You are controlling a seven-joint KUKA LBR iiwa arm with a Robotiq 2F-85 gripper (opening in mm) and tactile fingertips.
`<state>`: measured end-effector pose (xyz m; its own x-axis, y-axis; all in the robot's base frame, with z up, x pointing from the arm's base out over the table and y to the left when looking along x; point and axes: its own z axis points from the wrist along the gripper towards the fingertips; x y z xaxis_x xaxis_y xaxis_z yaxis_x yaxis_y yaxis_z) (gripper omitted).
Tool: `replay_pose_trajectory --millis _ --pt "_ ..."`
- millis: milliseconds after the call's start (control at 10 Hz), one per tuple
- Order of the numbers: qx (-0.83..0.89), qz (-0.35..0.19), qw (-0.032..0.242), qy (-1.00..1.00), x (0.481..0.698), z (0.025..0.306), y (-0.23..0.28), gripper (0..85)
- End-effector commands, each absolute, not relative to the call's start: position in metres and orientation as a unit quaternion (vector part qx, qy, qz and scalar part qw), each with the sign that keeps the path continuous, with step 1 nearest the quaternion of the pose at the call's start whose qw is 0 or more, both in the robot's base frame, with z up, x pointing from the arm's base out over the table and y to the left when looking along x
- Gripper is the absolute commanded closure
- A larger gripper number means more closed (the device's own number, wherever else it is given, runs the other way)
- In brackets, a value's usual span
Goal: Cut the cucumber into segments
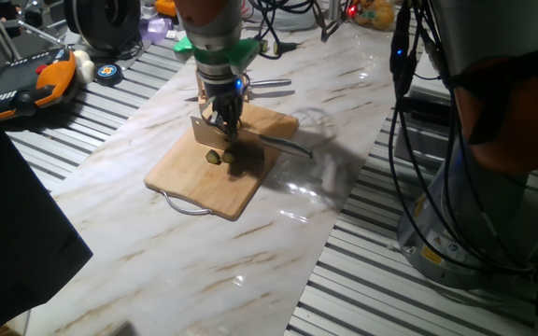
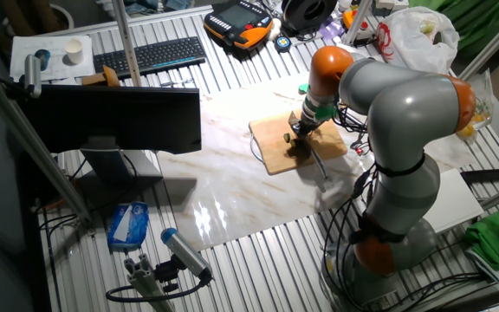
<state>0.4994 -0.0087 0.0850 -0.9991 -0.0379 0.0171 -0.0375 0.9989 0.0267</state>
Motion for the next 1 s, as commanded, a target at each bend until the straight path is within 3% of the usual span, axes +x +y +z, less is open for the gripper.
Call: replay_pose_trajectory --millis 0,900 --pt "0.019 -0.013 0.008 -1.0 0.4991 0.0851 -0.0086 84.3" --pt "0.016 -0.012 -0.01 -1.0 0.4928 0.0862 -0.0095 84.3"
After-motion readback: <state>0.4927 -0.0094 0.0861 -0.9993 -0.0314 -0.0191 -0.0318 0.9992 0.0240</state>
